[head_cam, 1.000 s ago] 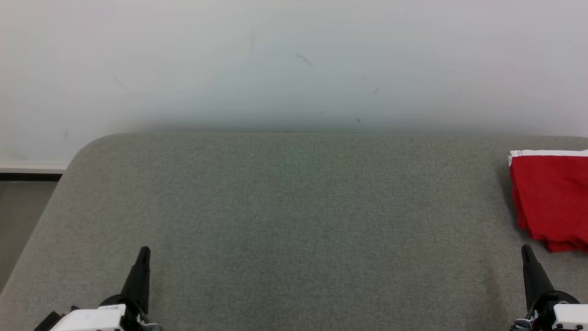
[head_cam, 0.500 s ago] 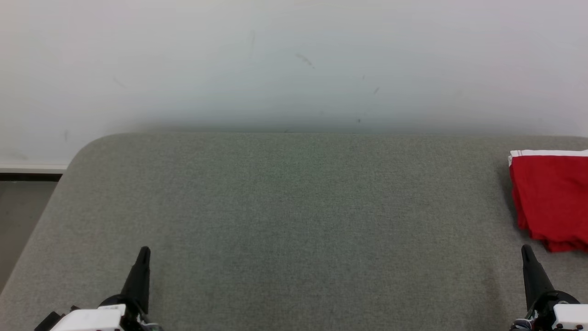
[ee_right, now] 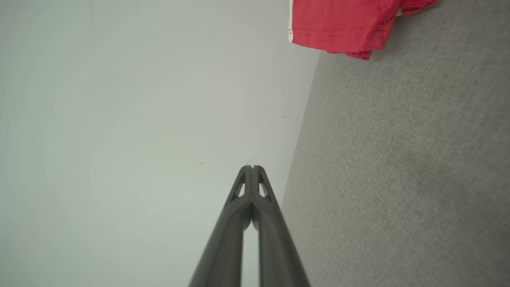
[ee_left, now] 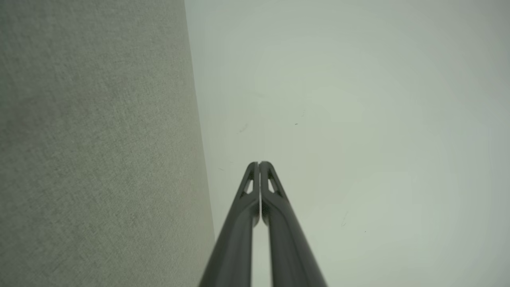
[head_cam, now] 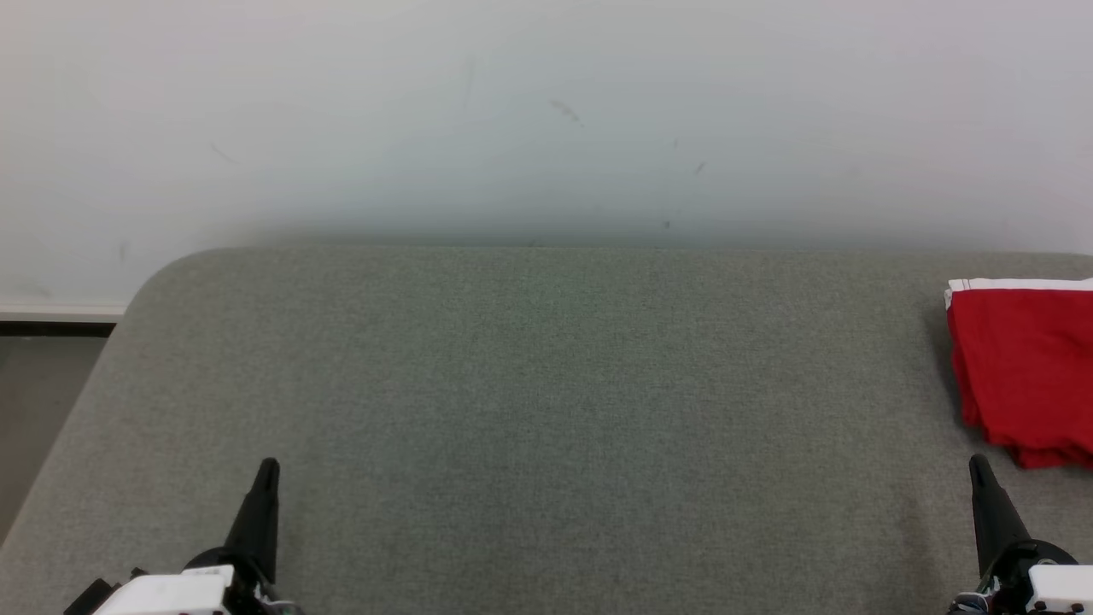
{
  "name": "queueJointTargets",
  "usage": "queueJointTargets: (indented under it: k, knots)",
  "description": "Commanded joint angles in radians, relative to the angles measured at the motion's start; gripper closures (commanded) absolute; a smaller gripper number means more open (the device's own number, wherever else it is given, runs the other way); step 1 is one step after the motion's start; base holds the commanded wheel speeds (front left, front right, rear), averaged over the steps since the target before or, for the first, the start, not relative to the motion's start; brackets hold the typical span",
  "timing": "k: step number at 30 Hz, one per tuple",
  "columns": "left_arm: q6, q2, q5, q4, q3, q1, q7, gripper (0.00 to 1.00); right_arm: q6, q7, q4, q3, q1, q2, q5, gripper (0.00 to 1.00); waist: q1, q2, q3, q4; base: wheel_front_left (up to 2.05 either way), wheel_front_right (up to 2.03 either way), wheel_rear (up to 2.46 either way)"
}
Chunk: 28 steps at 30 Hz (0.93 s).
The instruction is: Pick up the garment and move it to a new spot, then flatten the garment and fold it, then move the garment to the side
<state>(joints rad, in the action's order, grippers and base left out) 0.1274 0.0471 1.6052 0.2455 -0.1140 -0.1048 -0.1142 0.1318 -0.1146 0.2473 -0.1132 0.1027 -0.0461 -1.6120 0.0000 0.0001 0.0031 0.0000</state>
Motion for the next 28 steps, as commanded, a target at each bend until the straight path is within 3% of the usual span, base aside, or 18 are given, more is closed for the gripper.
queueJointTargets:
  k: [1, 28]
  knots:
    - [0.007, 0.006, 0.014, 0.0, -0.002, -0.01, -0.003, 1.0, -0.002, -0.003, -0.005, -0.001, 0.014, -0.008, -0.002, 1.0, 0.0, -0.0001, 0.0, 0.0, 0.0, 0.0, 0.0]
    - [0.007, 0.006, 0.014, 0.0, -0.002, -0.01, -0.003, 1.0, -0.002, -0.003, -0.005, -0.001, 0.013, -0.008, -0.002, 1.0, 0.0, -0.0001, 0.0, 0.0, 0.0, 0.0, 0.0]
